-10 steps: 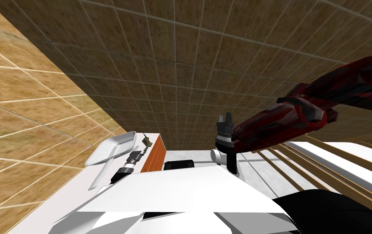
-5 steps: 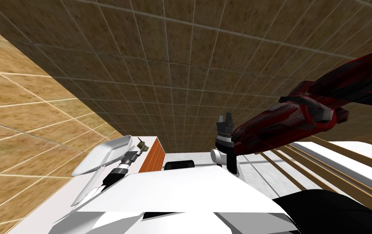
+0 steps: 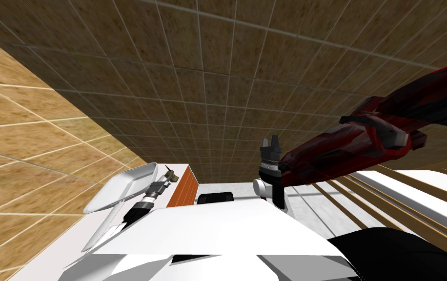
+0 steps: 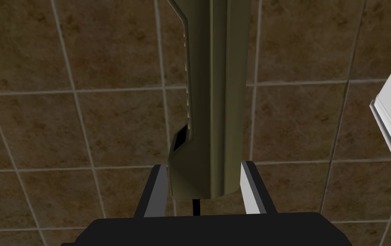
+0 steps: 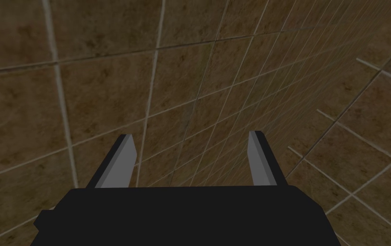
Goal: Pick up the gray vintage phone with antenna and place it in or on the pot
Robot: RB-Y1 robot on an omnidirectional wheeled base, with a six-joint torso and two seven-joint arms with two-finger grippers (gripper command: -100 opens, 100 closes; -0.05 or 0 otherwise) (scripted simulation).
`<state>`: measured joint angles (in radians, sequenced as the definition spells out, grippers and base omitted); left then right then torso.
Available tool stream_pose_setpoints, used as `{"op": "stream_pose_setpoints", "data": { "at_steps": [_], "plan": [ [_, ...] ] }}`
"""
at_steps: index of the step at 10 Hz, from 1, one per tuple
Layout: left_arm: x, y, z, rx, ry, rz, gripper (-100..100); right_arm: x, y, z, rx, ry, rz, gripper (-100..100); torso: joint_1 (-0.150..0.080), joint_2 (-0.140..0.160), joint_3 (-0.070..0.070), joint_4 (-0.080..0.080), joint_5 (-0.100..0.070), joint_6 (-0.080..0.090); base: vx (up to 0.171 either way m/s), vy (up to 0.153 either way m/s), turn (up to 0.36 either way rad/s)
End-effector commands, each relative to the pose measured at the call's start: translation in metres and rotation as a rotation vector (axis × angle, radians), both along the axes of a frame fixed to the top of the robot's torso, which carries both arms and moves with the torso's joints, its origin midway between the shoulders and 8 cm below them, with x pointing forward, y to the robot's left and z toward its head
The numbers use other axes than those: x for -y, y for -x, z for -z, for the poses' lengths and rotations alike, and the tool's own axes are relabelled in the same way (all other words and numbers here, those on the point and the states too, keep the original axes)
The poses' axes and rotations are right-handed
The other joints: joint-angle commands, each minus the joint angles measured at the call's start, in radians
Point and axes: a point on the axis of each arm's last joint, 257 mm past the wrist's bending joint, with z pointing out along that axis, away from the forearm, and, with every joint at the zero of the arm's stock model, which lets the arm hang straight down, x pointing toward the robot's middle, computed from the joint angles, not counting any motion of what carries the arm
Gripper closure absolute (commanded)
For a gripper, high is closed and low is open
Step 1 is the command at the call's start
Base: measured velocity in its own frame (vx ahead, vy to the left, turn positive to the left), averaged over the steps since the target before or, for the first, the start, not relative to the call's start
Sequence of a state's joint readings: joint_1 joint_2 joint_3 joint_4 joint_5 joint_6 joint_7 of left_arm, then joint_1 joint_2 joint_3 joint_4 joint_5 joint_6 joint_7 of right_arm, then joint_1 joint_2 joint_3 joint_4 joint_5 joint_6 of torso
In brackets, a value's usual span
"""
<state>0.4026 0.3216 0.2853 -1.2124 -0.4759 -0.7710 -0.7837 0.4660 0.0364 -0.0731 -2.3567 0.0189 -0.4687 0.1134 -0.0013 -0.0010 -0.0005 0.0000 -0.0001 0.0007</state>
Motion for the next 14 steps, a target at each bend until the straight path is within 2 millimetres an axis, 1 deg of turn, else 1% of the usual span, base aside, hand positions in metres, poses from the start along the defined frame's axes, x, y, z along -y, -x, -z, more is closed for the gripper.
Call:
{"op": "stream_pose_setpoints", "data": {
  "at_steps": [1, 2, 3, 4, 5, 6, 7, 9, 10, 14],
  "plan": [
    [0.0, 0.0, 0.0, 0.0, 0.0, 0.0, 100, 0.0, 0.0, 0.0, 0.0, 0.0, 0.0, 0, 0.0, 0.0, 0.0, 0.0, 0.0, 0.0, 0.0, 0.0, 0.0],
    [0.0, 0.0, 0.0, 0.0, 0.0, 0.0, 100, 0.0, 0.0, 0.0, 0.0, 0.0, 0.0, 0, 0.0, 0.0, 0.0, 0.0, 0.0, 0.0, 0.0, 0.0, 0.0],
    [0.0, 0.0, 0.0, 0.0, 0.0, 0.0, 0, 0.0, 0.0, 0.0, 0.0, 0.0, 0.0, 0, 0.0, 0.0, 0.0, 0.0, 0.0, 0.0, 0.0, 0.0, 0.0],
    [0.0, 0.0, 0.0, 0.0, 0.0, 0.0, 100, 0.0, 0.0, 0.0, 0.0, 0.0, 0.0, 0, 0.0, 0.0, 0.0, 0.0, 0.0, 0.0, 0.0, 0.0, 0.0],
    [0.0, 0.0, 0.0, 0.0, 0.0, 0.0, 0, 0.0, 0.0, 0.0, 0.0, 0.0, 0.0, 0, 0.0, 0.0, 0.0, 0.0, 0.0, 0.0, 0.0, 0.0, 0.0],
    [-0.007, -0.007, -0.006, 0.002, 0.019, 0.005, 100, 0.0, 0.0, 0.0, 0.0, 0.0, 0.0, 0, 0.0, 0.0, 0.0, 0.0, 0.0, 0.0, -0.08, -0.027, 0.026],
    [-0.011, -0.01, -0.009, 0.004, 0.024, 0.006, 100, 0.0, 0.0, 0.0, 0.0, 0.0, 0.0, 0, -0.001, 0.004, 0.002, 0.001, 0.0, 0.0, -0.135, -0.033, 0.027],
    [-0.023, -0.019, -0.021, 0.011, 0.041, 0.009, 100, 0.0, 0.0, 0.0, 0.0, 0.0, 0.0, 0, 0.0, 0.009, 0.005, 0.002, 0.0, -0.001, -0.116, -0.003, 0.021],
    [-0.033, -0.025, -0.031, 0.016, 0.055, 0.011, 100, 0.0, 0.0, 0.0, 0.0, 0.0, 0.0, 0, 0.001, 0.009, 0.005, 0.002, 0.0, -0.001, -0.114, 0.024, 0.012],
    [-0.057, -0.037, -0.054, 0.02, 0.093, 0.011, 100, 0.0, 0.0, 0.0, 0.0, 0.0, 0.0, 0, 0.005, 0.008, 0.005, 0.002, 0.001, -0.001, -0.091, 0.044, 0.01]
  ]
}}
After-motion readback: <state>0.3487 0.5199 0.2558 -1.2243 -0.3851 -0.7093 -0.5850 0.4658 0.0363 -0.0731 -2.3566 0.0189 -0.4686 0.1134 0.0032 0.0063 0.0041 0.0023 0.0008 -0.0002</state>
